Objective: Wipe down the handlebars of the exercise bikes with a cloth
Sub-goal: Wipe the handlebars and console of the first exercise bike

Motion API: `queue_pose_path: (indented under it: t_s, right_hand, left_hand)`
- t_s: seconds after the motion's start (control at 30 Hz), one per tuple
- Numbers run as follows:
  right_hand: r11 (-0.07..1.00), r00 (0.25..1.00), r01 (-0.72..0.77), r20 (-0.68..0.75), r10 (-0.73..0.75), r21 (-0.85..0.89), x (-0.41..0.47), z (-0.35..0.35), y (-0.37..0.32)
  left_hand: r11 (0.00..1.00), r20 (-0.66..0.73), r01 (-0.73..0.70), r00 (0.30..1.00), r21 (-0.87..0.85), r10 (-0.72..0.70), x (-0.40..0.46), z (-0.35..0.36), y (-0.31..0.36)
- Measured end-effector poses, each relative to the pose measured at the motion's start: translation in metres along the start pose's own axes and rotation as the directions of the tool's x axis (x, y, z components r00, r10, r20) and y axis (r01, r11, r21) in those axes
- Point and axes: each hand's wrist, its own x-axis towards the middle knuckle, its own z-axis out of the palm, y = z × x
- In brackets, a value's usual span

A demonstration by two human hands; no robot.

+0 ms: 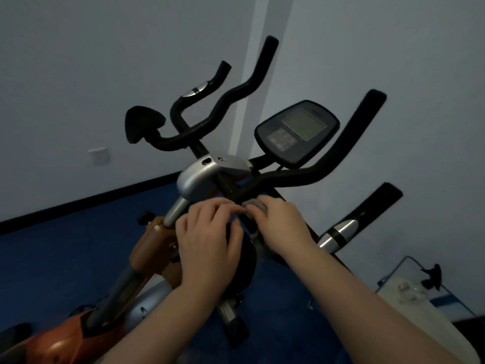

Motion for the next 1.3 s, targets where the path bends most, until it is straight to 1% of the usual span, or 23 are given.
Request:
queue_pose_path:
  t_s: [0.1,0.17,0.27,0.33,0.43,0.5,0.57,0.63,0.67,0.7,0.77,0.83,0.87,0.9,0.97,1.0,1.07,1.1,1.13,1.2,1.23,1.27,1.3]
  right_hand:
    - [0.975,0.989,0.143,-0.012,-0.147,-0.17,-0.034,-0.008,0.018]
    - [0.937,0.978,0.21,0.043,-0.206,-0.28,-0.05,-0.015,0.03]
    - [0.947,0.988,0.153,0.065,-0.14,-0.284,-0.019,-0.012,0.021]
    - [0.965,0.992,0.122,0.041,-0.116,-0.234,-0.011,0.0,0.012]
    - [0.915,0.962,0.243,-0.045,-0.271,-0.323,-0.04,0.006,0.027]
    - [0.865,0.93,0.333,-0.017,-0.366,-0.374,-0.058,-0.001,0.042]
    - [0.879,0.94,0.284,-0.071,-0.335,-0.383,-0.049,-0.003,0.04]
    - [0.867,0.967,0.142,-0.122,-0.225,-0.478,-0.038,0.007,0.031]
    - [0.85,0.966,0.111,-0.146,-0.214,-0.514,-0.039,0.01,0.028]
    - [0.84,0.957,0.129,-0.156,-0.244,-0.527,-0.044,0.011,0.03]
    - [0.796,0.893,0.289,-0.151,-0.424,-0.531,-0.06,0.007,0.048]
    - [0.675,0.768,0.461,-0.121,-0.629,-0.577,-0.068,-0.007,0.079]
    - [0.615,0.711,0.512,-0.108,-0.695,-0.6,-0.067,-0.018,0.091]
    - [0.585,0.671,0.532,-0.117,-0.732,-0.612,-0.062,-0.031,0.099]
    - [0.579,0.617,0.507,-0.201,-0.761,-0.638,-0.042,-0.062,0.116]
    - [0.553,0.606,0.47,-0.204,-0.769,-0.688,-0.033,-0.082,0.123]
    - [0.451,0.617,0.404,-0.126,-0.777,-0.796,-0.021,-0.114,0.139]
    - [0.454,0.642,0.385,-0.12,-0.757,-0.803,-0.021,-0.117,0.142]
    - [0.528,0.668,0.355,-0.185,-0.72,-0.771,-0.025,-0.109,0.139]
    - [0.753,0.715,0.307,-0.381,-0.586,-0.582,-0.041,-0.073,0.125]
    - [0.806,0.722,0.306,-0.428,-0.544,-0.507,-0.048,-0.054,0.121]
    - [0.805,0.722,0.33,-0.417,-0.552,-0.494,-0.054,-0.044,0.119]
    - [0.764,0.719,0.373,-0.357,-0.596,-0.526,-0.055,-0.047,0.121]
  left_hand:
    - [0.999,0.019,-0.036,0.999,0.001,0.036,0.002,0.0,0.003]
    - [1.0,0.011,-0.028,1.0,0.002,0.028,0.005,0.001,0.006]
    - [1.0,0.004,-0.009,1.0,0.03,0.009,0.006,0.003,0.007]
    - [1.0,0.016,0.009,1.0,0.024,-0.01,0.005,0.004,0.007]
    - [1.0,0.032,0.028,0.999,0.002,-0.028,0.004,0.004,0.007]
    - [0.999,0.041,0.035,0.999,0.01,-0.035,0.004,0.003,0.007]
    - [0.998,0.065,0.042,0.997,0.039,-0.044,0.005,0.003,0.008]
    - [0.997,0.107,0.024,0.994,0.073,-0.032,0.004,0.003,0.012]
    - [0.997,0.129,0.007,0.992,0.071,-0.016,0.005,0.003,0.015]
    - [0.998,0.153,-0.018,0.988,0.061,0.008,0.007,0.004,0.018]
    - [0.996,0.189,-0.069,0.98,0.058,0.057,0.011,0.005,0.023]
    - [0.995,0.191,-0.08,0.979,0.064,0.066,0.013,0.005,0.024]
    - [0.995,0.186,-0.076,0.98,0.058,0.064,0.013,0.005,0.024]
    - [0.996,0.181,-0.074,0.981,0.049,0.064,0.012,0.005,0.023]
    - [0.997,0.169,-0.071,0.983,0.032,0.064,0.01,0.004,0.02]
    - [0.997,0.168,-0.073,0.984,0.025,0.068,0.009,0.003,0.018]
    - [0.997,0.175,-0.079,0.982,0.008,0.077,0.007,0.002,0.016]
    - [0.997,0.177,-0.079,0.981,0.003,0.077,0.006,0.001,0.016]
    - [0.997,0.175,-0.077,0.982,0.002,0.076,0.007,0.001,0.016]
    - [0.998,0.164,-0.069,0.984,0.002,0.068,0.007,0.002,0.017]
    - [0.998,0.159,-0.066,0.985,0.003,0.064,0.006,0.002,0.018]
    - [0.998,0.154,-0.063,0.986,0.004,0.062,0.006,0.002,0.018]
    - [0.998,0.153,-0.062,0.986,0.004,0.061,0.006,0.002,0.018]
